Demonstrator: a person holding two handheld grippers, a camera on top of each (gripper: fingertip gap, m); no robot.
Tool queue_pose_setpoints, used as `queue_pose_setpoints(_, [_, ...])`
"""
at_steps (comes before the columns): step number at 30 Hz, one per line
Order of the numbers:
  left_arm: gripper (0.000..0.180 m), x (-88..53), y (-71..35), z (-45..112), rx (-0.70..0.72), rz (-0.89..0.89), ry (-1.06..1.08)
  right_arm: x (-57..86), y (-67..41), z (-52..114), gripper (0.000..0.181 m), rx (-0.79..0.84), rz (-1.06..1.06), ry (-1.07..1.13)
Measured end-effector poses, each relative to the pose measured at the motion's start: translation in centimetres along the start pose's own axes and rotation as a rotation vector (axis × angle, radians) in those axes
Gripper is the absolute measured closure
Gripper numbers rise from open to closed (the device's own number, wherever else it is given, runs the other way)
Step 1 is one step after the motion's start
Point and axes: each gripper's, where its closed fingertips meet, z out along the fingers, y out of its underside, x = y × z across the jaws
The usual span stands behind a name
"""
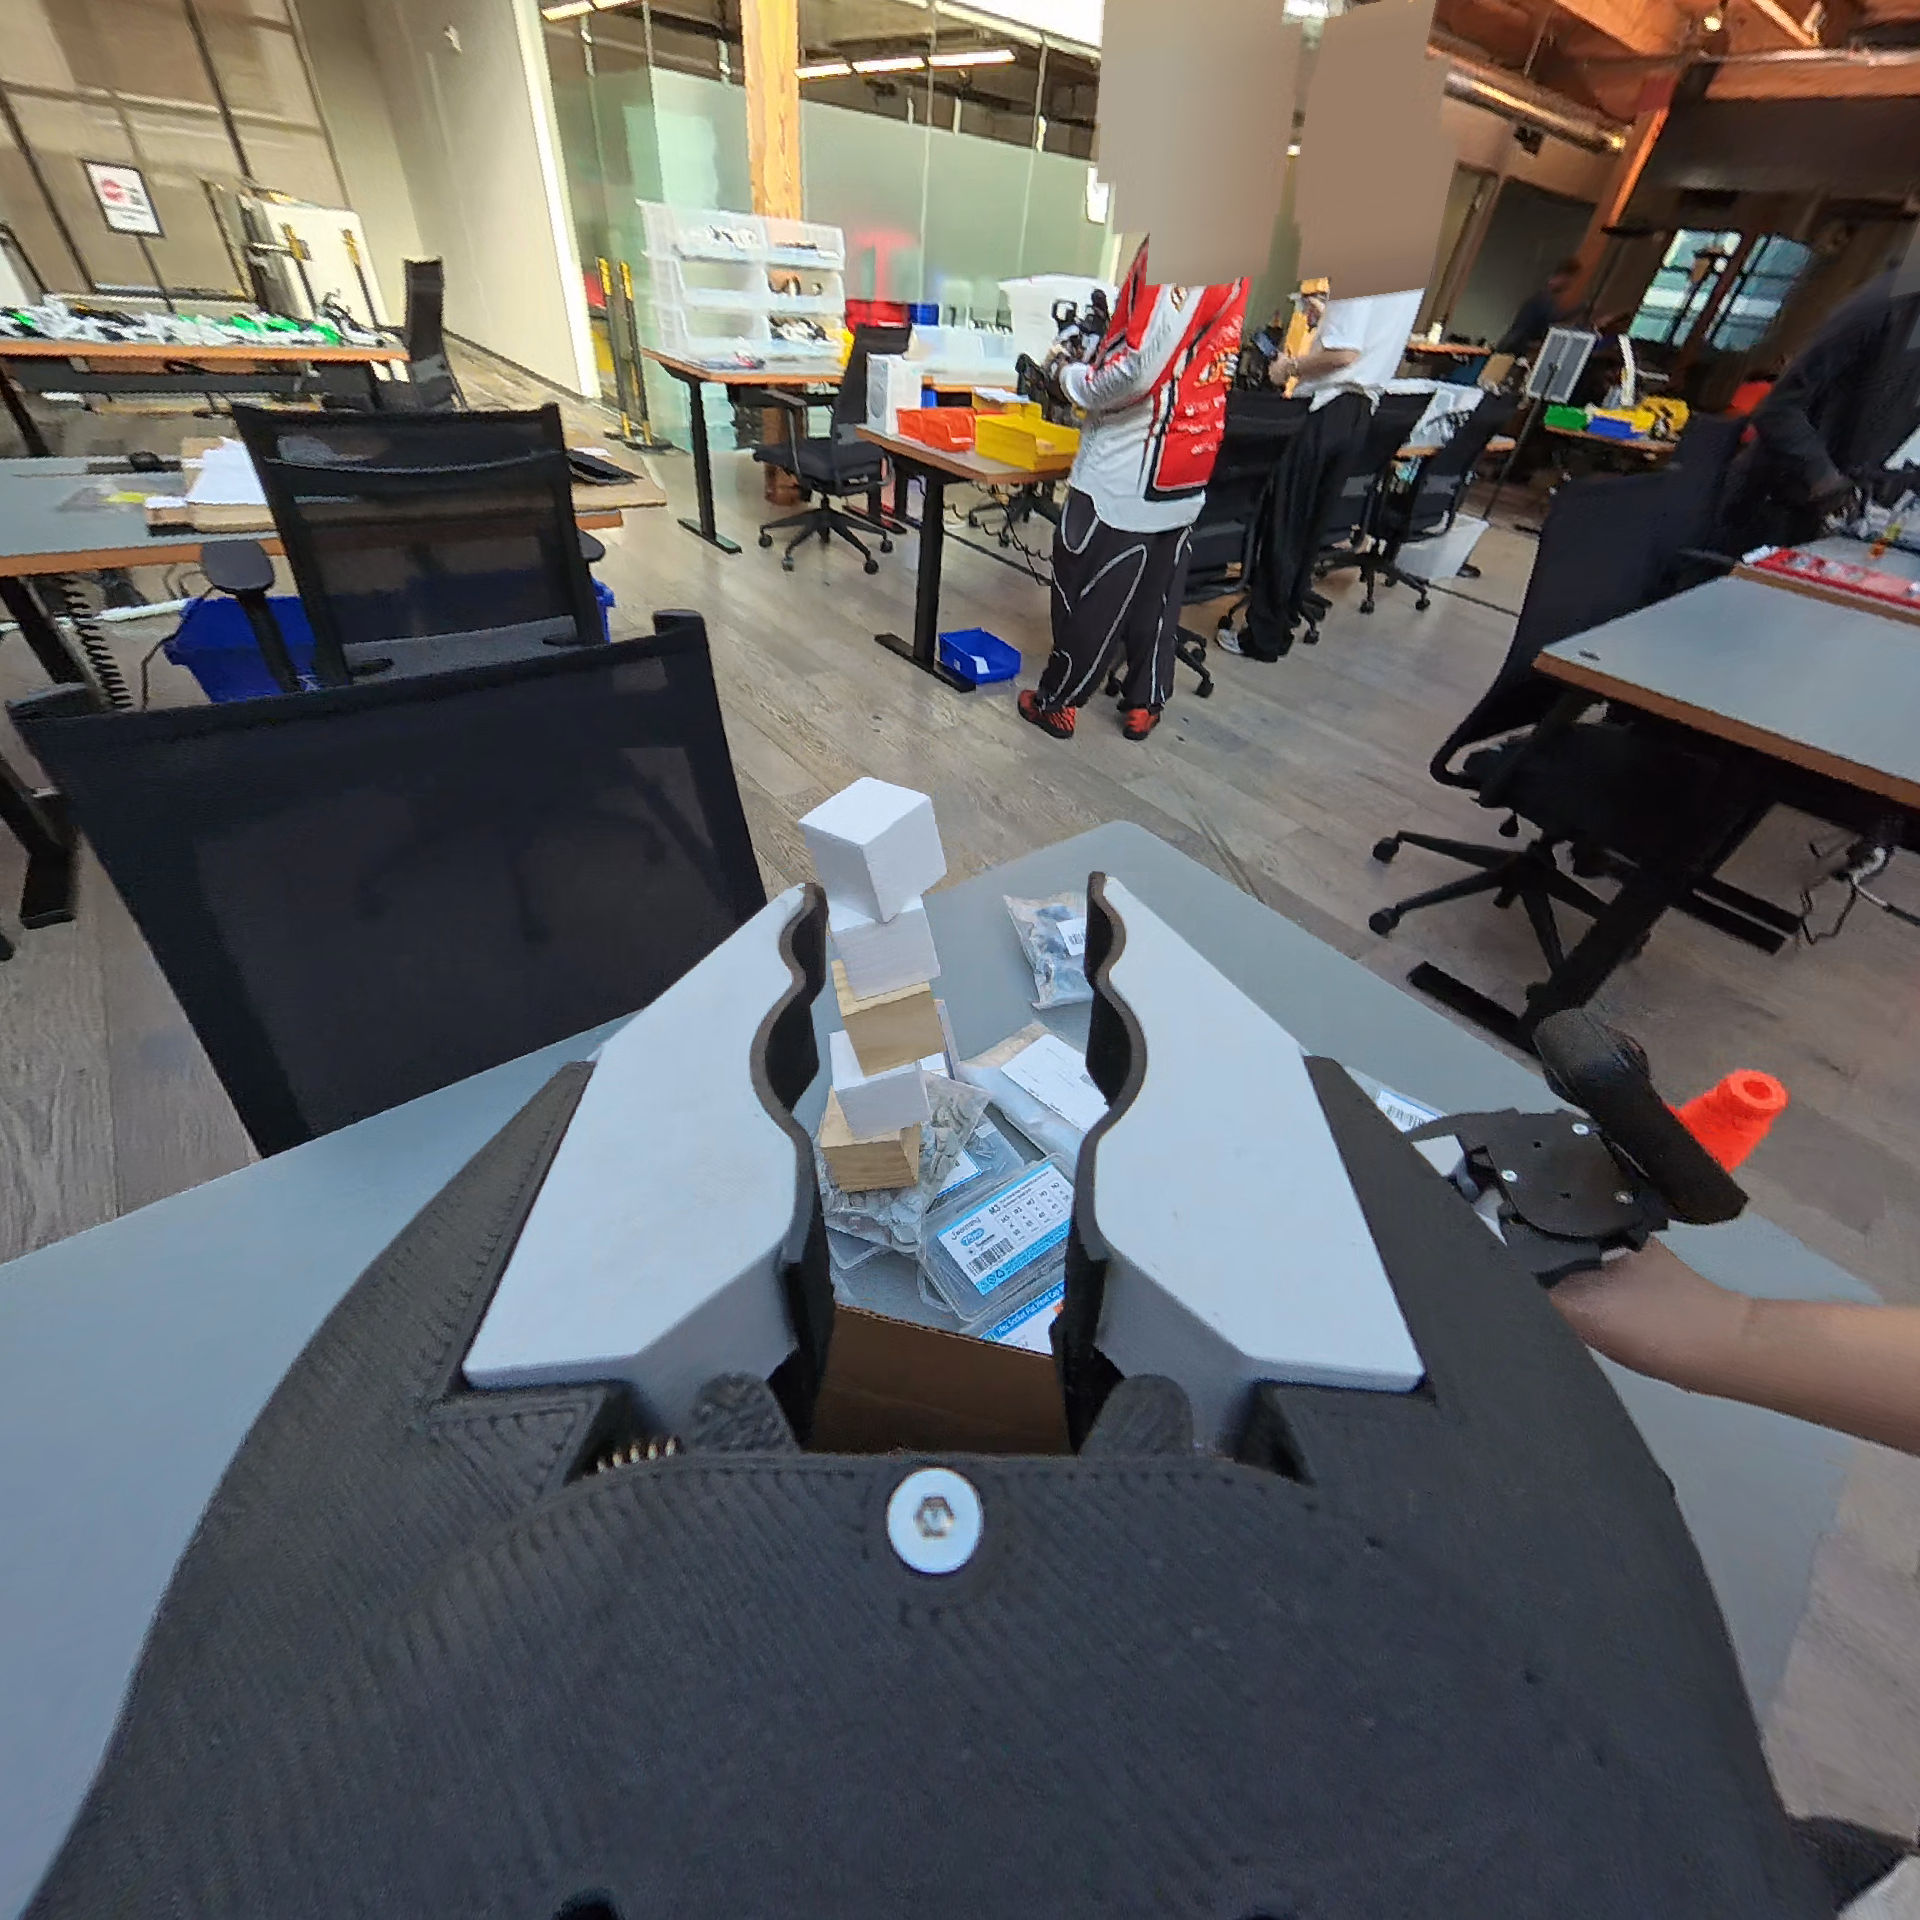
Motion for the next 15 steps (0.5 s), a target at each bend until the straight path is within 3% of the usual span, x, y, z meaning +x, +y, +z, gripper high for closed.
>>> queue_pose_setpoints(7, [0.126, 0.7, 0.3, 5.3, -0.159, 0.092, 0.091, 2.0, -2.5, 4.9, 0.133, 0.056, 0.070, -0.019])
queue_pose_setpoints(11, [0.121, 0.3, 0.7, 8.8, -0.233, 0.309, 0.136, 3.0, -4.0, 9.4, 0.098, 0.048, 0.078, -0.029])
queue_pose_setpoints(15, [0.105, -1.5, 3.2, 14.3, -0.409, 0.470, 0.235, 4.6, -7.3, 13.3, 0.089, 0.086, 0.007, -0.038])
